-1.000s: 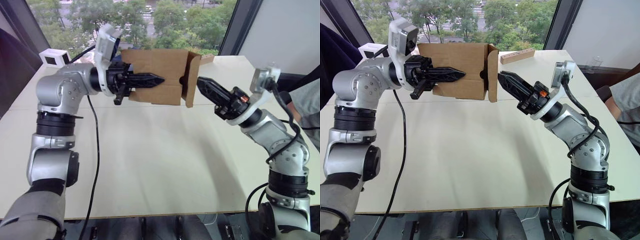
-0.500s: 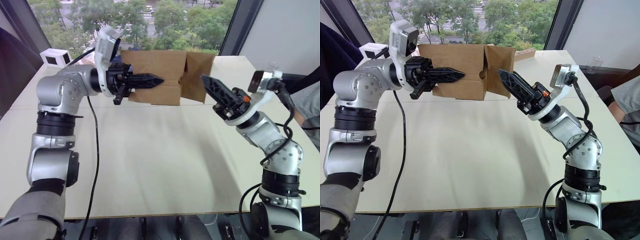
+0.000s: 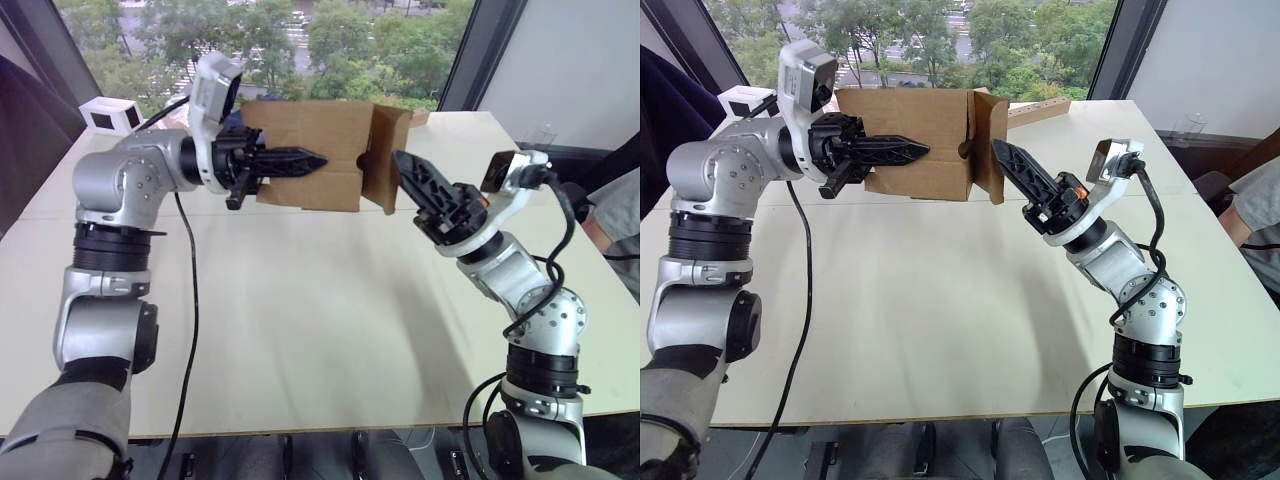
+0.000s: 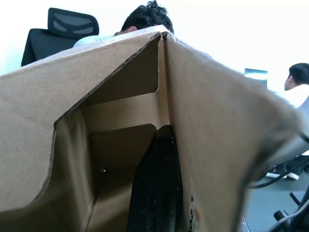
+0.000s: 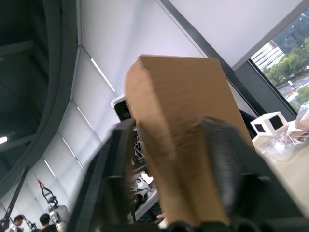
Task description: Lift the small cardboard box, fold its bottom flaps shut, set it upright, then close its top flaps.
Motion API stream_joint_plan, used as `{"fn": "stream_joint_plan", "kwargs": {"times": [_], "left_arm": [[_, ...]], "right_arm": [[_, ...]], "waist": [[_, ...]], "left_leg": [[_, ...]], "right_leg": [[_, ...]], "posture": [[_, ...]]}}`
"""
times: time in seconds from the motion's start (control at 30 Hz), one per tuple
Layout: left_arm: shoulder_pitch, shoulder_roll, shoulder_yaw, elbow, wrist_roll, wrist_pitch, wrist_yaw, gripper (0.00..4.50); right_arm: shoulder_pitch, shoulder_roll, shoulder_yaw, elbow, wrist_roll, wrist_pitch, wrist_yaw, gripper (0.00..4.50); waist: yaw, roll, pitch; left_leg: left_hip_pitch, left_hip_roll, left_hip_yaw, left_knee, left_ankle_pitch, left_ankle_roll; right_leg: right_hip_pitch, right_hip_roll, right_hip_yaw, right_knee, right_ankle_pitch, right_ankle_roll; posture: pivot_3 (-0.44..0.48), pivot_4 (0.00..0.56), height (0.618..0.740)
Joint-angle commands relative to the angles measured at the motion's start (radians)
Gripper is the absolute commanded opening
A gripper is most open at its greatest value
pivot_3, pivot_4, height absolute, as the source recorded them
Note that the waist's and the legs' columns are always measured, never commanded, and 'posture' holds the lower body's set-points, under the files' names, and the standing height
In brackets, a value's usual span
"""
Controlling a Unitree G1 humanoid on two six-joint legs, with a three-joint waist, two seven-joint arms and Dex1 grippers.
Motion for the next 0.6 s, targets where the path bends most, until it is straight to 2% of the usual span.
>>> {"fn": "stream_joint_plan", "kwargs": {"times": [0.03,0.6], "left_arm": [[-0.036,0.006,0.027,-0.009,-0.019,-0.005,-0.003,0.00],[-0.026,-0.001,0.035,-0.022,-0.029,-0.003,0.024,0.00]], "right_arm": [[-0.005,0.018,0.005,-0.036,0.008,-0.016,-0.008,1.76],[-0.018,0.077,0.039,-0.051,-0.067,-0.077,-0.050,1.76]], "waist": [[0.000,0.000,0.000],[-0.001,0.000,0.000]], "left_leg": [[0.000,0.000,0.000,0.000,0.000,0.000],[0.000,0.000,0.000,0.000,0.000,0.000]], "right_leg": [[0.000,0.000,0.000,0.000,0.000,0.000],[0.000,0.000,0.000,0.000,0.000,0.000]], "posture": [[0.000,0.150,0.740],[0.000,0.150,0.740]]}}
